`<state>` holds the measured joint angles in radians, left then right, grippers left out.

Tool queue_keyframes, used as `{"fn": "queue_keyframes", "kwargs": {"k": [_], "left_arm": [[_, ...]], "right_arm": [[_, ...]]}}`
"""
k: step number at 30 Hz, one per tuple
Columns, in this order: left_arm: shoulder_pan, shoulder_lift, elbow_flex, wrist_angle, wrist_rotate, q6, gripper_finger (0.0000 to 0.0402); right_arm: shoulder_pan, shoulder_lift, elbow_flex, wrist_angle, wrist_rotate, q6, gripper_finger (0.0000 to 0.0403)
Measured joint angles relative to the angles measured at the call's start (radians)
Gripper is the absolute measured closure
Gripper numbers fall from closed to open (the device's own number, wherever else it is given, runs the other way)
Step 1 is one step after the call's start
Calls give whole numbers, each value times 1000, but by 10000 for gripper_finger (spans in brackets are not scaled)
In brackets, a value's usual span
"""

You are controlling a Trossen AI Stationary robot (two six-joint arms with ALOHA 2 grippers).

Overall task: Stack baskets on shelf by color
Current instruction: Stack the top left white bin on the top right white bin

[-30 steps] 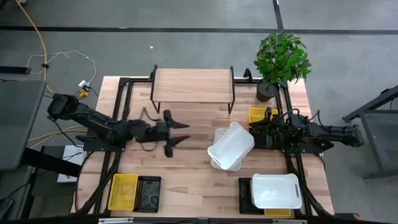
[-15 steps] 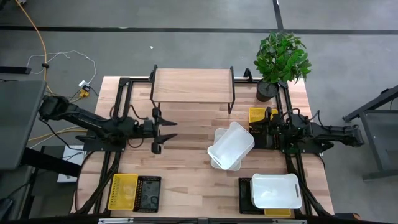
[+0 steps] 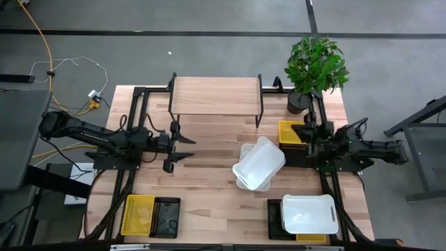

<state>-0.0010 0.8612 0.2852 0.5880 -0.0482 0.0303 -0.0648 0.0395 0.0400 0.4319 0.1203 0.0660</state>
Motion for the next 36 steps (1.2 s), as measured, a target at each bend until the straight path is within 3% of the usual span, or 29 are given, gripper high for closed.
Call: {"fn": "queue_keyframes", "kwargs": {"k": [4, 8, 12, 16, 21, 26, 36], "left_arm": [[0, 0, 0, -11, 4, -2, 209], [0, 0, 0, -6, 4, -1, 209], [0, 0, 0, -5, 4, -12, 209], [0, 0, 0, -9, 4, -27, 209], [0, 0, 0, -9, 4, -27, 209], [0, 0, 0, -14, 3, -27, 209], [0, 0, 0, -16, 3, -27, 209]], "right_arm": [[1, 34, 41, -21, 39, 18, 386], [12, 132, 143, -119, 30, 66, 330], [52, 287, 305, -293, -9, 92, 261], [129, 478, 534, -579, -48, 97, 215], [231, 742, 814, -927, -46, 119, 206], [324, 999, 1049, -1142, -47, 118, 206], [437, 1425, 1416, -1604, -51, 131, 206]]}}
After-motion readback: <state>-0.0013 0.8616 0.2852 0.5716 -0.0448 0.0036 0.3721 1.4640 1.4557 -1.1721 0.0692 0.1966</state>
